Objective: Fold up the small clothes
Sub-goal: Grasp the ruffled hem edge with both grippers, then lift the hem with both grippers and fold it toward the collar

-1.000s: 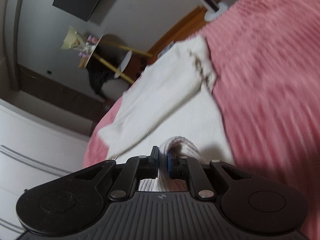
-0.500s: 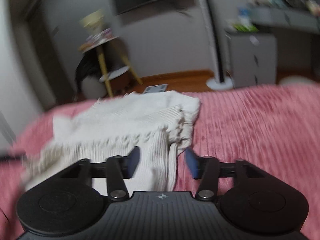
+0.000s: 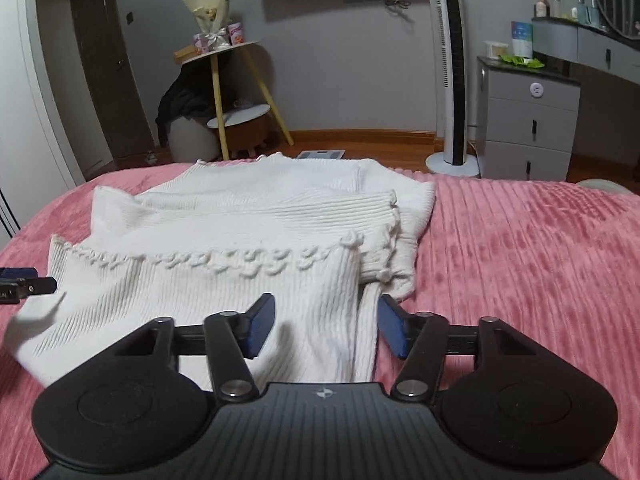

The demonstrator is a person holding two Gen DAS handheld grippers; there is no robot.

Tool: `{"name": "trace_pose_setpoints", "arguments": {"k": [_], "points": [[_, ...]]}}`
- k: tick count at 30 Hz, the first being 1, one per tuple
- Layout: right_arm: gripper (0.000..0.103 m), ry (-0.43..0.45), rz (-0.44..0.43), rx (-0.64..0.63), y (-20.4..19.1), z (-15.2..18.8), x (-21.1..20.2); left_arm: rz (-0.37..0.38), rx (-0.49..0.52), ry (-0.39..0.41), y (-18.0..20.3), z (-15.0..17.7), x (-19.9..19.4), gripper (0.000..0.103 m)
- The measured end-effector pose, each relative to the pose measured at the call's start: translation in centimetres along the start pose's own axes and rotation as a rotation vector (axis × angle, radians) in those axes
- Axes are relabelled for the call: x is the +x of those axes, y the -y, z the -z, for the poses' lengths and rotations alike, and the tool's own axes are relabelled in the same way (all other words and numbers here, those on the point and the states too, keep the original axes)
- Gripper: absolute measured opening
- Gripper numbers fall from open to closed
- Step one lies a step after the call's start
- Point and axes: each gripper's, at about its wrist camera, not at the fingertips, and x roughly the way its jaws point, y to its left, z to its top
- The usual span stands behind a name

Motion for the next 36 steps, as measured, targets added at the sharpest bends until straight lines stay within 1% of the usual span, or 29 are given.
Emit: {"name": "trace_pose_setpoints", "arguments": {"k": [1, 2, 3, 4, 5, 6, 7, 9, 10, 11, 12, 16, 20, 23, 26, 29, 32, 36], "points": [[0.044, -0.011, -0.008, 0.015, 0.2, -0.1, 0.3, 0.006, -0.012, 0.002, 0.0, -0.1, 0.3, 0.090], [0.032, -0.015, -0.015, 0.024, 0.4, -0.1, 0.6, 0.005, -0.023, 0.004, 0.1, -0.1, 0.6, 0.087], [0.027, -0.018, -0.022, 0.024, 0.2, -0.1, 0.8, 0.000, -0.031, -0.005, 0.1, -0.2, 1.1, 0.083], [0.027, -0.028, -0.021, 0.017, 0.1, 0.0, 1.0, -0.009, -0.039, -0.022, 0.0, -0.2, 1.6, 0.079], [0.027, -0.038, -0.001, 0.005, -0.1, 0.0, 1.4, -0.017, -0.048, -0.044, 0.0, -0.3, 2.1, 0.066], [0.027, -0.051, 0.022, -0.004, -0.2, 0.1, 1.8, -0.018, -0.065, -0.056, -0.1, -0.3, 2.4, 0.062], [0.027, -0.059, 0.020, 0.003, -0.1, 0.1, 2.1, -0.020, -0.085, -0.048, -0.2, -0.4, 2.4, 0.061], [0.025, -0.058, -0.001, 0.027, 0.0, 0.2, 2.4, -0.031, -0.095, -0.029, -0.2, -0.5, 2.1, 0.042], [0.021, -0.052, -0.005, 0.023, -0.1, 0.2, 2.4, -0.041, -0.101, -0.030, -0.2, -0.6, 1.9, 0.039], [0.012, -0.045, -0.008, 0.011, -0.2, 0.2, 2.3, -0.043, -0.108, -0.025, -0.2, -0.7, 1.6, 0.026], [0.009, -0.038, -0.009, -0.004, -0.5, 0.2, 2.1, -0.042, -0.113, -0.018, -0.3, -0.8, 1.3, 0.017], [0.008, 0.025, -0.013, -0.046, -1.4, -0.1, 0.3, -0.010, -0.143, 0.025, -0.6, -1.5, -0.8, 0.014], [0.008, 0.099, -0.022, -0.073, -1.9, -0.9, -2.2, 0.016, -0.132, 0.065, -0.1, -3.1, -3.0, 0.014], [0.008, 0.143, -0.020, -0.076, -2.0, -1.9, -3.5, 0.014, -0.111, 0.100, 0.3, -4.6, -4.3, 0.012], [0.008, 0.168, -0.021, -0.078, -2.1, -2.9, -4.1, 0.012, -0.121, 0.136, 0.2, -6.0, -5.3, 0.012], [0.008, 0.208, -0.012, -0.081, -2.4, -3.7, -4.5, -0.007, -0.130, 0.159, 0.0, -7.5, -5.2, 0.012], [0.008, 0.232, 0.025, -0.082, -2.4, -4.6, -4.0, -0.027, -0.137, 0.169, -0.1, -8.8, -4.3, 0.012], [0.008, 0.238, 0.068, -0.084, -2.1, -5.6, -2.7, -0.041, -0.131, 0.178, 0.1, -10.4, -2.7, 0.012]]}}
